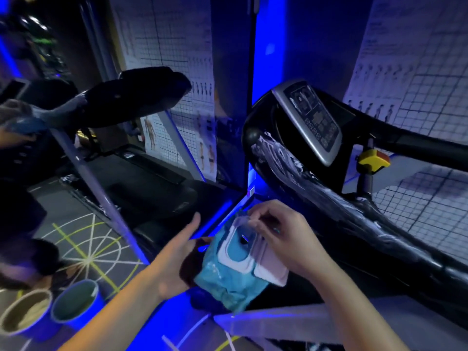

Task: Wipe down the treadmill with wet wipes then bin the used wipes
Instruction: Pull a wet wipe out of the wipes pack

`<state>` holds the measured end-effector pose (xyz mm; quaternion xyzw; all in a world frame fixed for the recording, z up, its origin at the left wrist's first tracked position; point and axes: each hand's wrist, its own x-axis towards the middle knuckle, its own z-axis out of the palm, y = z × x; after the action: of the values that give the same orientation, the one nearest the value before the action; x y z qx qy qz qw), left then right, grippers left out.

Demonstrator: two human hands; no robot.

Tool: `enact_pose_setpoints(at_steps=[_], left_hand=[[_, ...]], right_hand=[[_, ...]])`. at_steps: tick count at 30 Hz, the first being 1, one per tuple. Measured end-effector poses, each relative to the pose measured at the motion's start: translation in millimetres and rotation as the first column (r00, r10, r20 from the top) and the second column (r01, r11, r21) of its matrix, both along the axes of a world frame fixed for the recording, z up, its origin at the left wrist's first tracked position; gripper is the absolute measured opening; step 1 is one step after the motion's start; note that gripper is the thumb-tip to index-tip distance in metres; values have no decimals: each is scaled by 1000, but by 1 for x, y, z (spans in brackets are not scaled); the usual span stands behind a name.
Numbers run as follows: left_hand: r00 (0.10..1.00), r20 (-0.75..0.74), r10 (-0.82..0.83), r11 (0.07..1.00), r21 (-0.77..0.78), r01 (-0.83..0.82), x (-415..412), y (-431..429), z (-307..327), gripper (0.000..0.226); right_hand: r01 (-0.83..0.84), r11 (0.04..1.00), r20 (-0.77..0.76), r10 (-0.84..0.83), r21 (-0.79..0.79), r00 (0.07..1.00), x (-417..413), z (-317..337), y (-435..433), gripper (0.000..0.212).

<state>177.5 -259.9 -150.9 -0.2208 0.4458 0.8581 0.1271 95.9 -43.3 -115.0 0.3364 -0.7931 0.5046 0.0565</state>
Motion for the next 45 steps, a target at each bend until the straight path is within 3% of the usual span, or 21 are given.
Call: enact_pose_setpoints(at_steps=[3, 6, 9, 13, 17, 20, 23, 28, 32, 37, 42, 45], left_hand=[[994, -16, -110, 973, -204, 104, 1, 9, -4, 85], [993, -34, -112, 960, -262, 100, -2, 18, -13, 70], [999, -46, -2, 964, -266, -10, -5, 26, -23, 55], [992, -99, 77, 958, -268, -101, -7, 39, -35, 68], [965, -136, 224, 927, -277, -254, -9, 52, -37, 48], [946, -142, 291, 893, -315, -322, -8, 55, -41, 60], [933, -112, 341, 879, -313, -359, -6, 51, -44, 47], [932, -110, 344, 850, -384, -360, -6, 50, -47, 47], [931, -90, 353, 860, -360, -361, -9, 51, -42, 49], [950, -114, 291, 877, -366, -312, -8, 46, -38, 58], [977, -111, 180, 887, -412, -210, -6, 43, -49, 98], [991, -102, 92, 900, -418, -126, -2, 40, -48, 89]], right_hand=[[-75, 994, 89, 68, 74, 994, -4, 2, -7, 9], [-212, 972, 194, 190, 102, 963, -4, 2, -11, 11], [-250, 958, 197, 221, 138, 955, -4, 0, -13, 7], [-24, 992, -21, 27, 121, 999, -5, -14, -19, 5], [176, 984, -191, -168, 29, 967, 7, -30, -24, 21], [72, 997, -275, -64, 18, 959, 13, -34, -13, 14], [-26, 975, -364, 106, 220, 925, 17, -45, -4, 12], [55, 926, -363, 92, 373, 927, 10, -65, -10, 10], [136, 898, -486, 95, 419, 869, 10, -64, -21, 10], [28, 966, -210, 27, 255, 977, -6, -52, -18, 2], [16, 935, -269, 86, 355, 959, -6, -64, -25, 9], [18, 954, -227, 52, 298, 973, -9, -70, -25, 1]])
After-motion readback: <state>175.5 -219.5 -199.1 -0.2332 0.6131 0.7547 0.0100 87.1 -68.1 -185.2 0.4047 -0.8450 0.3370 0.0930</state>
